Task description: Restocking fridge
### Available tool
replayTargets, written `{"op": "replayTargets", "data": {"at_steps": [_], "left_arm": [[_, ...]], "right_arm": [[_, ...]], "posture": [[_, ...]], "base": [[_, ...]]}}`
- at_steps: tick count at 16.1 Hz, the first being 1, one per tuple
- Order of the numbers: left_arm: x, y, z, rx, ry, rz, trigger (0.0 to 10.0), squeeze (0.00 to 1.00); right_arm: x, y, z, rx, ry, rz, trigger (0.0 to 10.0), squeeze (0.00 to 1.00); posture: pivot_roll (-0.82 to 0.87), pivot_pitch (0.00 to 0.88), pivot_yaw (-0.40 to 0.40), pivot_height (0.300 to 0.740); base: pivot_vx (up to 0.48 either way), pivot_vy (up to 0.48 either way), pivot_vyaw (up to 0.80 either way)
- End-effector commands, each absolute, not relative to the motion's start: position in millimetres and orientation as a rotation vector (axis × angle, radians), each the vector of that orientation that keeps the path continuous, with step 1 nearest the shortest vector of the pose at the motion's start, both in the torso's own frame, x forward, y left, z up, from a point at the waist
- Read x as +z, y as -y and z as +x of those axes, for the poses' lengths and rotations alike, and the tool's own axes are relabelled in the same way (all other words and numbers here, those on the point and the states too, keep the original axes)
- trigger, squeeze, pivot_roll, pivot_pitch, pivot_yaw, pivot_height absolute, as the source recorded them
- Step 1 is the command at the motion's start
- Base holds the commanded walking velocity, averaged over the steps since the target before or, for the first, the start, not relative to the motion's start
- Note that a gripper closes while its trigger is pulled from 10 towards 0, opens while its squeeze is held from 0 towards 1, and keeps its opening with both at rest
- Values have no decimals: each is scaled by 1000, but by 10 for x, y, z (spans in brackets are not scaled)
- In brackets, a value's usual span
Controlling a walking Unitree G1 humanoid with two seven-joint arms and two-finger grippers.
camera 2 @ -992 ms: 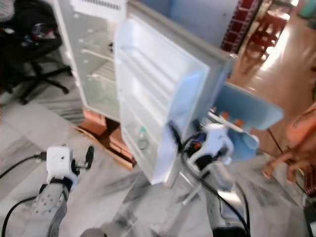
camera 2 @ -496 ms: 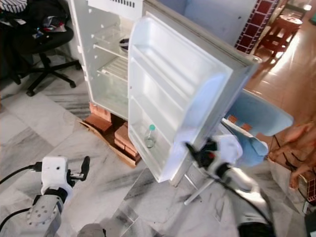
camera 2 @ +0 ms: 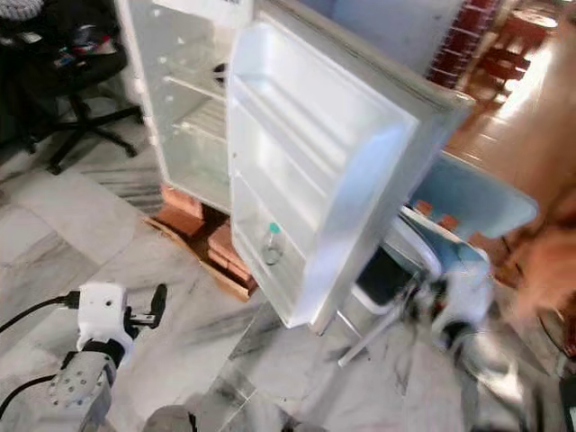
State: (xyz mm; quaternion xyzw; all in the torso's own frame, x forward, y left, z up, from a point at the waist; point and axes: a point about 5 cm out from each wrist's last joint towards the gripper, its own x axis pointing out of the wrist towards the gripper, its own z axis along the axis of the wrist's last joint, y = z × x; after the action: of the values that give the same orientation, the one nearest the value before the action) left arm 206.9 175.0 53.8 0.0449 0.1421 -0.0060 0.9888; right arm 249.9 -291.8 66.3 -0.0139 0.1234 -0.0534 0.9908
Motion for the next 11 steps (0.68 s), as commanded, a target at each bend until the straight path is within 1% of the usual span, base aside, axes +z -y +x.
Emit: {"op": "replayTargets", "data": {"at_steps": [1, 2, 3, 4, 6, 7, 8, 10, 11], "left_arm": [[551, -1715, 2079, -30, -286, 86, 10000, 0], [553, -1711, 2085, -32, -286, 87, 10000, 0], [550, -1706, 2089, -33, -288, 87, 10000, 0], [553, -1703, 2088, -36, -288, 88, 10000, 0], [539, -1680, 2068, -56, -304, 77, 10000, 0], [523, -1651, 2018, -89, -320, 49, 10000, 0], [513, -1656, 1989, -88, -323, 52, 10000, 0], [484, -1671, 1950, -80, -334, 52, 10000, 0], [475, -1674, 1955, -73, -337, 48, 10000, 0]], "right_arm": [[851, 3010, 2598, -180, -154, -43, 10000, 0], [978, 3014, 2705, -205, -93, -14, 10000, 0], [1155, 2964, 2845, -207, -14, 30, 10000, 0], [1306, 2885, 2992, -168, 50, 96, 10000, 0], [1468, 2733, 3131, -84, 112, 207, 10000, 0], [1628, 2421, 3178, 155, 161, 420, 10000, 0], [1776, 2184, 3126, 347, 201, 539, 10000, 0], [2003, 1808, 2911, 675, 237, 655, 10000, 0], [2123, 1570, 2665, 933, 229, 728, 10000, 0]], "posture": [[145, 81, -74, 740], [147, 81, -74, 740], [154, 78, -76, 740], [163, 76, -79, 740], [168, 76, -80, 740], [173, 76, -85, 740], [179, 76, -89, 740], [182, 75, -92, 740], [187, 74, -96, 740]], "base": [[0, 0, 0], [0, 0, 0], [0, 0, 0], [0, 0, 0], [0, 0, 0], [0, 0, 0], [0, 0, 0], [0, 0, 0], [0, 0, 0]]}}
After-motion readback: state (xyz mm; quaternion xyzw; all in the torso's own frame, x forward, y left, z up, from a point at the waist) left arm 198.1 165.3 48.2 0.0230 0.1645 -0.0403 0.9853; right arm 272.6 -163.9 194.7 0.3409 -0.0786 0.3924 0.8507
